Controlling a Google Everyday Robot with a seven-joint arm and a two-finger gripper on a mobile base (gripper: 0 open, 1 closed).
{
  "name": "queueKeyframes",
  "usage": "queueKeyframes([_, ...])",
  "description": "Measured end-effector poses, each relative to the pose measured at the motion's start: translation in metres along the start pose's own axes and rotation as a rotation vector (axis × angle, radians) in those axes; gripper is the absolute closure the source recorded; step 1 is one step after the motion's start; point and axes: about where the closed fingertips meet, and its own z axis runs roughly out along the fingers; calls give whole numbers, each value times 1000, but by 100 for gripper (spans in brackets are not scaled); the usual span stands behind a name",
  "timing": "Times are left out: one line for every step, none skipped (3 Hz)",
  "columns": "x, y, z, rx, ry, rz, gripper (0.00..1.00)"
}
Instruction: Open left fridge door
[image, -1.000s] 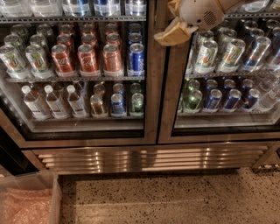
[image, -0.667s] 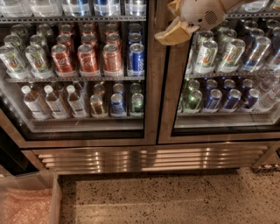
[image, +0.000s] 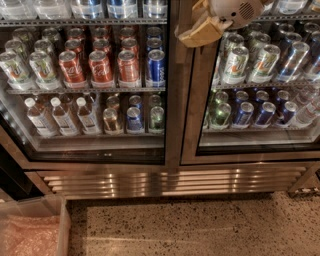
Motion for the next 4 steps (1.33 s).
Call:
queueKeyframes([-8, 0, -4, 56, 15, -13, 84])
queueKeyframes([-10, 8, -7, 62, 16, -6, 69])
queueKeyframes([-11, 9, -7, 62, 16, -6, 50])
queueKeyframes([-5, 59, -45, 16, 65, 91, 31])
